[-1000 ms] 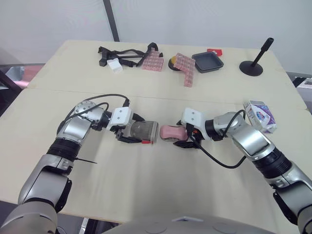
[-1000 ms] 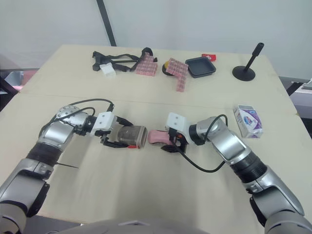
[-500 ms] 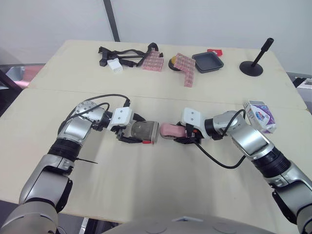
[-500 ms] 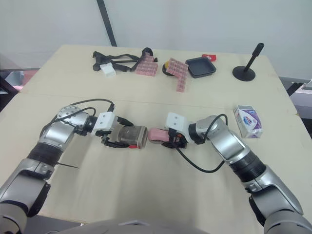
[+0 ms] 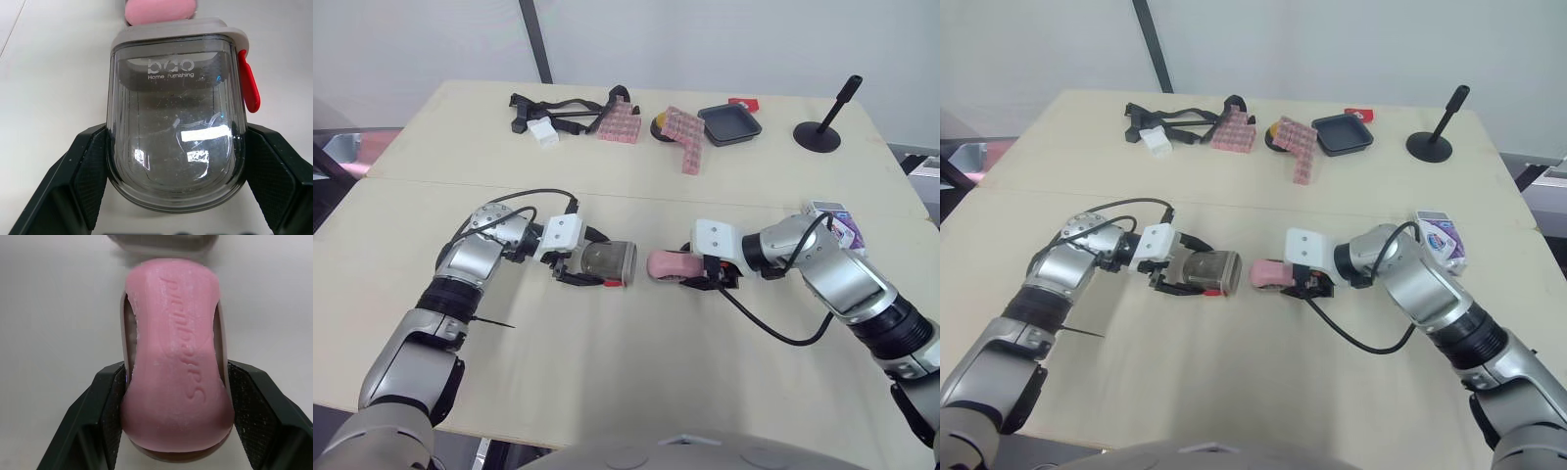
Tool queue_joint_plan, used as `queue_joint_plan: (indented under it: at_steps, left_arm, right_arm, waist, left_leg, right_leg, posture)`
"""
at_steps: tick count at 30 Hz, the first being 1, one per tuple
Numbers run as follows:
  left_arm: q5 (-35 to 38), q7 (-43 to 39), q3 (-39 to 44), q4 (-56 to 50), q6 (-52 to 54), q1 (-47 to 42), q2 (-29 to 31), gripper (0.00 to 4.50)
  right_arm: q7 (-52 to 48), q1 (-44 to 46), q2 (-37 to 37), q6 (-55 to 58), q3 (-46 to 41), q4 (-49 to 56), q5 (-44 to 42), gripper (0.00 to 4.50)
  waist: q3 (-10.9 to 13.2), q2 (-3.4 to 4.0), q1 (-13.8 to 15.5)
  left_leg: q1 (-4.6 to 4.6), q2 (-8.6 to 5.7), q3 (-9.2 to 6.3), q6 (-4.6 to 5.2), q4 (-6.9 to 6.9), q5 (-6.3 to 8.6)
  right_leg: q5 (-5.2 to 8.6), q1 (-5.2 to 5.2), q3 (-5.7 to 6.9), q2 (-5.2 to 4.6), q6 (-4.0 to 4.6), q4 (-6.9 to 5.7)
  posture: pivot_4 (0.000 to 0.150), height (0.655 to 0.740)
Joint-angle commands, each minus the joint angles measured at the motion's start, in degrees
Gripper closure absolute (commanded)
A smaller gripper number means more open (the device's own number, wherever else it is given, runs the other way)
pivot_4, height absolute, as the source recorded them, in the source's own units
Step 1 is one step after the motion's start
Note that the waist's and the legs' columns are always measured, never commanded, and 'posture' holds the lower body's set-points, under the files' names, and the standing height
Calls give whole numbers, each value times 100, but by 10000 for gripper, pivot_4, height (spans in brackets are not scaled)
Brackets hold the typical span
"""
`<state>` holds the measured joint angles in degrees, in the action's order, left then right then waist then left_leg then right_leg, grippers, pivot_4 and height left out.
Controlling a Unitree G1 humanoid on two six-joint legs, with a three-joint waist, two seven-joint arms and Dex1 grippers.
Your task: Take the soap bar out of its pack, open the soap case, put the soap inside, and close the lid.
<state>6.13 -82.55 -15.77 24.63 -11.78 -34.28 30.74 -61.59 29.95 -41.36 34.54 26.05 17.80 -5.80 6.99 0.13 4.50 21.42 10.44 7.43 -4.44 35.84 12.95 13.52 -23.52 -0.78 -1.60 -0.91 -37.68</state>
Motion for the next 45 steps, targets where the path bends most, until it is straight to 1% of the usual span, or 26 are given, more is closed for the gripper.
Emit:
queue_joint_plan:
  at_steps: [1,10,29,45]
  left_arm:
    - [97,70,50,-106,60,-136,-111,10390]
    - [89,150,36,-148,175,-218,-378,10390]
    - [112,427,-13,-416,563,-230,-704,10390]
    - [69,557,-48,-523,656,-203,-713,10390]
  right_arm:
    - [-109,304,-131,208,-151,370,-11,19429]
    - [-160,726,-62,701,91,430,66,19429]
    - [-141,1440,180,1246,636,460,316,19429]
    - [-130,1274,287,1343,613,655,203,19429]
  waist:
    - [0,0,6]
    - [0,0,4]
    - [1,0,10]
    - [1,0,13]
  left_leg:
    - [0,0,0,0,1,0]
    - [1,0,0,0,1,0]
    - [-1,0,0,0,2,0]
    - [-1,0,0,0,2,0]
  right_leg:
    - [0,0,0,0,0,0]
    - [0,0,0,0,0,0]
    - [0,-1,-1,1,1,-3]
    - [0,-1,-1,0,1,-3]
  posture:
    - [1500,7398]
    - [1500,7398]
    - [1500,7398]
    - [1500,7398]
